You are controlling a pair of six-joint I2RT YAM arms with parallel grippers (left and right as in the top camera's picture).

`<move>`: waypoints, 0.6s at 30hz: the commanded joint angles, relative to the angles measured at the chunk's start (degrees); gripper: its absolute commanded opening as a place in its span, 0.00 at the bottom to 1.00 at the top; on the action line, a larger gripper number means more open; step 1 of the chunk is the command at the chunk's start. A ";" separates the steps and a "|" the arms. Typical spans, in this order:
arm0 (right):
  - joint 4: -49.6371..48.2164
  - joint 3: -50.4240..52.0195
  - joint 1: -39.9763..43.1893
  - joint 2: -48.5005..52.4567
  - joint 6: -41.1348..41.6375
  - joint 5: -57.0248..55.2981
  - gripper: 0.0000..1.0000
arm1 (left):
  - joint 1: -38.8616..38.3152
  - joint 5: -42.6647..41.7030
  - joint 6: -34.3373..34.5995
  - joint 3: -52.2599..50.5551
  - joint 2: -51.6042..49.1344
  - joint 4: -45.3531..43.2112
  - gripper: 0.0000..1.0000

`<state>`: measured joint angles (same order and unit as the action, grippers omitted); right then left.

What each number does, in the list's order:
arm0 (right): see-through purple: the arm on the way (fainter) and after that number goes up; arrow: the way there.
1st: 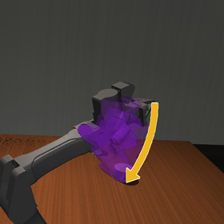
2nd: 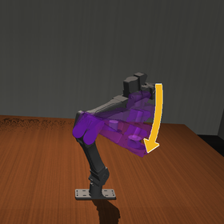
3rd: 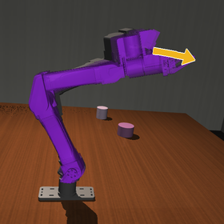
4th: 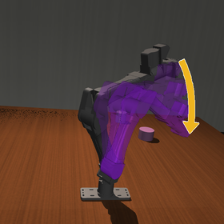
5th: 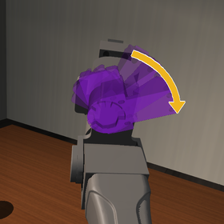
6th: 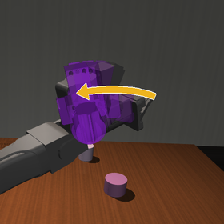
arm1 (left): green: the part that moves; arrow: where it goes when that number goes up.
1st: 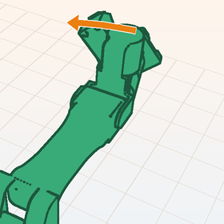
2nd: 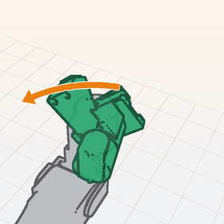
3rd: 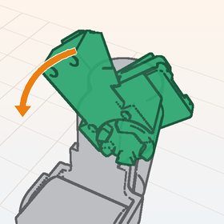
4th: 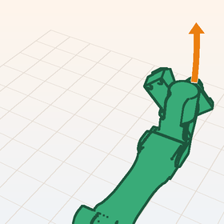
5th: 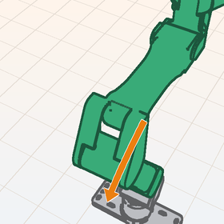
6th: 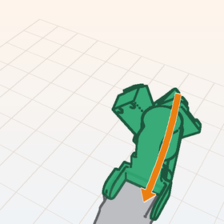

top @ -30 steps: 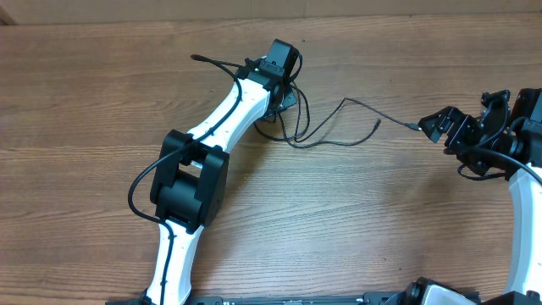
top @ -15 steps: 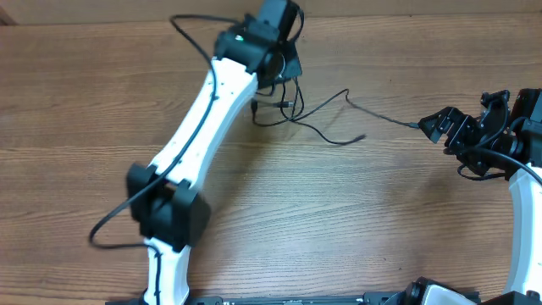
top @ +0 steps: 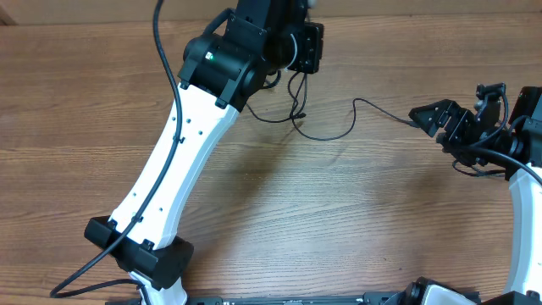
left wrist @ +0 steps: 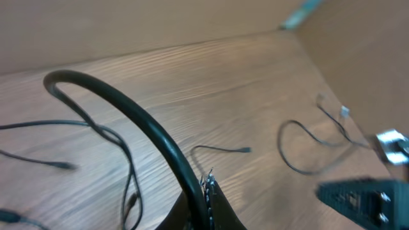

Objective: Untangle cables

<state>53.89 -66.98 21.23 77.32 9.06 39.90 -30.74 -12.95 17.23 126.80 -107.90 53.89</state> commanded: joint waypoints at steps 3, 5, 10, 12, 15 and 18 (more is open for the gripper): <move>-1.33 -0.48 -1.95 -0.04 0.13 7.34 1.00 | -0.37 -13.03 -9.81 0.98 3.85 -1.90 0.04; -2.14 -0.48 -3.19 -0.04 0.13 7.34 1.00 | -0.37 -19.26 -12.15 0.98 4.22 -2.38 0.04; -7.78 -0.48 -7.43 0.07 0.15 7.32 1.00 | -0.35 -28.59 -14.08 0.98 5.29 -4.83 0.04; -11.02 -0.48 -9.57 0.26 0.26 6.86 1.00 | -0.35 -29.29 -14.05 0.98 5.73 -5.88 0.04; -15.96 -0.48 -13.49 1.18 6.01 1.16 1.00 | -0.37 -29.27 -14.01 0.98 6.62 -6.43 0.04; -19.28 -0.48 -17.75 3.26 15.04 -9.49 1.00 | -0.37 -29.18 -13.29 0.98 7.69 -6.45 0.04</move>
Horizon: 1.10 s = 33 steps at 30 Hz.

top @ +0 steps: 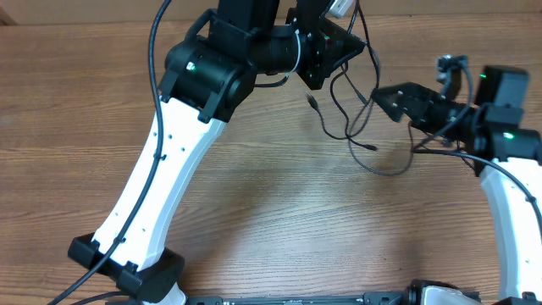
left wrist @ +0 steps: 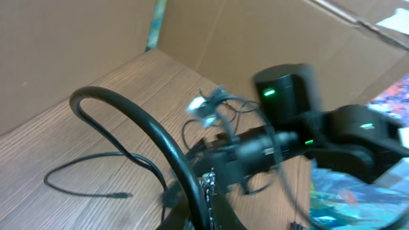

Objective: Untangle cables

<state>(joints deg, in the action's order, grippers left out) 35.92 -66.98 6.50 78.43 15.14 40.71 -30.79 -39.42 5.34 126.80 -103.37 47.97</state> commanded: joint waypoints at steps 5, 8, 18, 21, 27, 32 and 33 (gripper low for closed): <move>-1.49 -0.48 -8.92 7.13 15.45 -26.47 1.00 | 0.13 0.07 -0.33 0.98 5.33 -0.85 0.04; 1.14 -0.48 -9.99 10.27 17.77 -36.98 1.00 | 1.57 5.66 -0.15 0.98 7.21 -0.09 0.04; 2.97 -0.48 -8.96 14.84 17.44 -45.64 1.00 | 11.63 15.61 3.61 0.98 11.76 2.21 0.04; 2.99 -0.48 -8.96 15.96 17.44 -46.23 1.00 | 15.04 15.63 5.33 0.98 12.20 2.84 0.04; 3.39 -0.48 -8.96 18.56 17.42 -46.25 1.00 | 22.58 15.63 8.04 0.98 12.28 4.13 0.04; 3.41 -0.48 -8.94 21.05 17.44 -46.25 1.00 | 28.00 15.65 9.07 0.98 13.18 4.26 0.04; 3.37 -0.48 -8.94 21.59 17.44 -46.25 1.00 | 29.22 15.63 9.99 0.98 13.51 4.26 0.04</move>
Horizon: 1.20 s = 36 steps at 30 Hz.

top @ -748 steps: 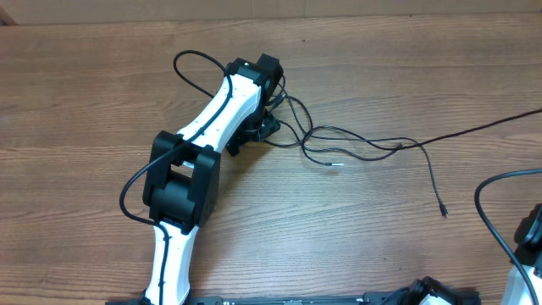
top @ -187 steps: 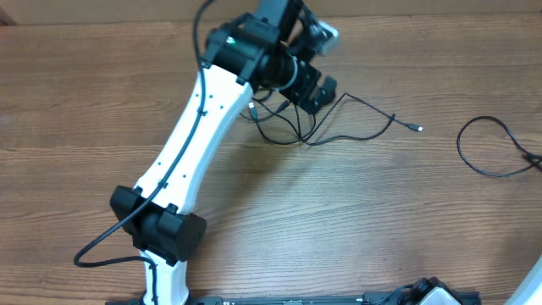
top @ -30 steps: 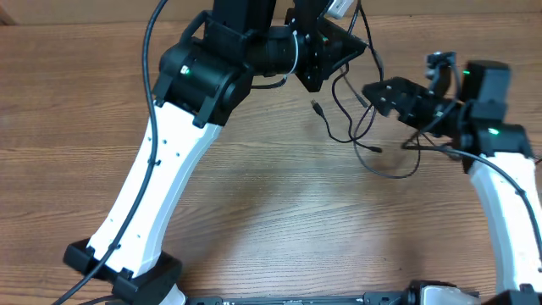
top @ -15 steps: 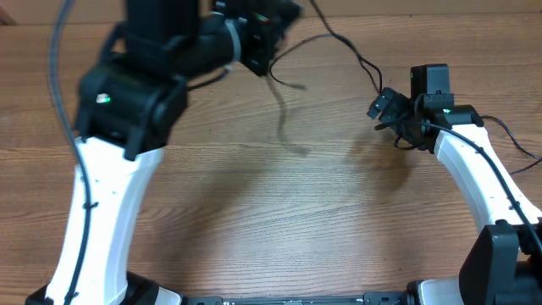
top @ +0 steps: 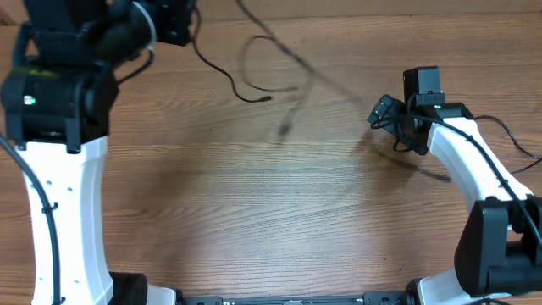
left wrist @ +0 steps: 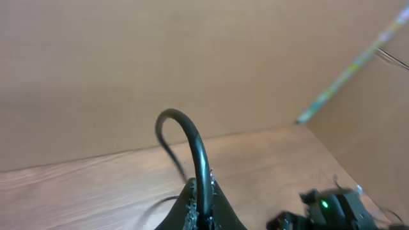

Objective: Untangle cables

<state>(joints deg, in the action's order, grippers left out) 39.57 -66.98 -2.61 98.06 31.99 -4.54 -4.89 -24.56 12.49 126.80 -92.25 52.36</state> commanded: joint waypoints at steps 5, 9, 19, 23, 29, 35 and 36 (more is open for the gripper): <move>-0.48 -0.48 0.15 5.25 0.61 -0.92 1.00 | 7.19 0.66 4.85 0.98 4.42 -0.17 0.04; -1.18 -0.50 0.04 5.79 0.57 2.93 1.00 | 6.99 -3.67 5.97 0.98 4.92 -0.85 0.04; -8.70 -0.68 0.33 5.03 -11.58 39.30 1.00 | -0.68 -15.85 7.28 0.96 4.61 -10.64 0.04; -11.06 -0.68 0.44 1.49 -14.80 52.61 1.00 | -6.36 -11.93 5.57 0.96 4.50 -11.96 0.04; -18.27 -0.66 0.44 -6.56 -16.02 56.26 1.00 | -10.32 -9.97 3.80 0.92 4.17 -11.76 0.04; -32.28 -0.66 -1.62 -10.25 -16.02 59.08 1.00 | -11.80 -10.21 6.21 0.92 4.17 -12.46 0.04; -33.97 -0.66 -2.25 -10.25 -16.02 59.10 1.00 | -12.24 -10.21 6.21 0.92 4.17 -12.57 0.04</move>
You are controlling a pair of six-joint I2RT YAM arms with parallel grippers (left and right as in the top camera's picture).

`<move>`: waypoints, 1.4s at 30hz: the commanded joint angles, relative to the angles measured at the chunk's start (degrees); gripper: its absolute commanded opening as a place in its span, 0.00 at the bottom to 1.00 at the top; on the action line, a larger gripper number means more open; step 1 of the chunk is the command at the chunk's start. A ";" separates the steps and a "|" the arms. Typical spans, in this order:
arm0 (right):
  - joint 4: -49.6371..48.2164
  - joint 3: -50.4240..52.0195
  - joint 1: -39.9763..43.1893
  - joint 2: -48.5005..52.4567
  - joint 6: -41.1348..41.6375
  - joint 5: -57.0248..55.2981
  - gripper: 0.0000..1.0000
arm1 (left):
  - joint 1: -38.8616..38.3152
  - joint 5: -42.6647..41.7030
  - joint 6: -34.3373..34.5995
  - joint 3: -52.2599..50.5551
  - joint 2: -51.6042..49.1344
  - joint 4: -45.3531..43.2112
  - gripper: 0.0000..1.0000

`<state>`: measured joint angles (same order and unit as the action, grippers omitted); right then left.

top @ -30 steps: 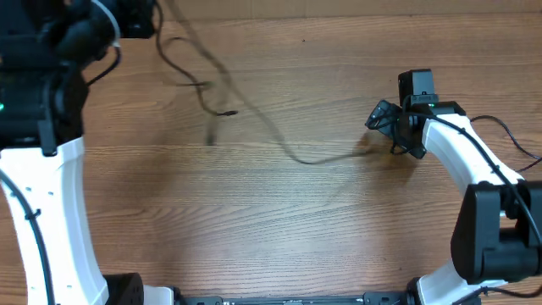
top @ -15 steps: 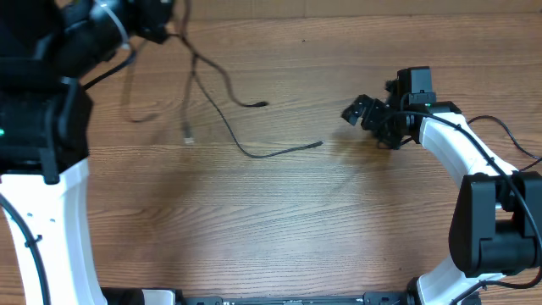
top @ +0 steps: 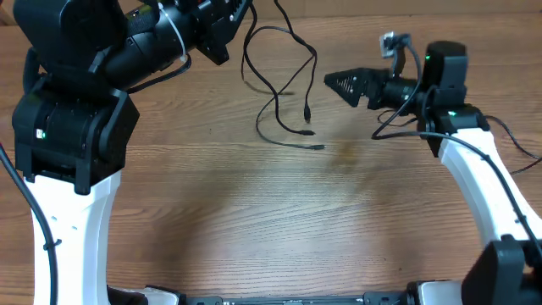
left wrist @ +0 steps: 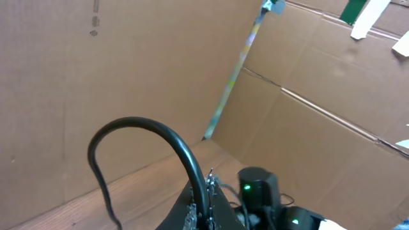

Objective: Untangle cables

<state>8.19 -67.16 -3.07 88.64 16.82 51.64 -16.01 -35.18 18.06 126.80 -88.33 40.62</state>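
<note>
My left gripper [top: 227, 20] at the back left is shut on a thin black cable [top: 292, 38]. The cable loops out to the right and hangs down to two free plug ends [top: 306, 114] over the table. In the left wrist view the same cable [left wrist: 144, 126] arches up out of my left gripper [left wrist: 206, 191]. My right gripper [top: 332, 81] points left toward those hanging ends, apart from them. Its fingers meet in a point, shut on a second thin cable with a white plug [top: 391, 39] that rises behind it and loops below it.
The wooden table [top: 279, 220] spreads out in front of both arms. Brown cardboard walls [left wrist: 128, 64] close in the back. The right arm's wrist [left wrist: 255, 185], with a green light, shows low in the left wrist view. Another cable trails off at the right edge [top: 517, 144].
The left gripper has moved a little to the right. The right gripper now sits higher and further left, pointing left. The cable that was a stretched blur between them now hangs in slack loops.
First the cables lay tangled on the table at the back under my left gripper, with the right gripper at the right edge. Then both grippers were close together with cables hanging between them. Then they were far apart. Now each has its own cable.
</note>
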 commanded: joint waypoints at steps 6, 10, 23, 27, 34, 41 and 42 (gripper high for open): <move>-13.35 -0.48 -5.68 -0.83 -0.81 3.58 0.95 | -3.63 0.42 -0.17 0.92 0.22 -0.59 0.04; -20.85 -0.48 -7.54 -0.83 -0.76 5.11 0.87 | -4.31 0.42 -1.55 0.92 -0.04 -0.13 0.05; -37.70 -0.48 -14.14 -0.66 -0.66 -5.01 0.79 | -5.57 -6.86 -1.33 0.90 -1.84 -1.33 0.04; -37.70 -0.48 -14.56 -0.63 -0.63 -12.76 0.73 | -5.77 -9.49 -1.33 0.90 -1.81 -1.46 0.04; -36.92 -0.48 -14.53 -0.66 -1.22 -27.21 0.74 | -5.77 -11.41 -1.09 0.90 -1.81 -1.46 0.04; -35.45 -0.48 -14.56 -0.63 7.82 -45.18 0.86 | -5.79 -11.43 3.93 0.92 -1.77 -1.66 0.04; -35.06 -0.48 -14.56 -0.63 8.85 -47.54 0.89 | -5.79 -11.45 4.61 0.90 -1.77 -1.64 0.04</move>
<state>-27.29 -67.16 -17.67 88.20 20.14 16.91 -21.41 -45.28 19.38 126.80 -90.28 39.38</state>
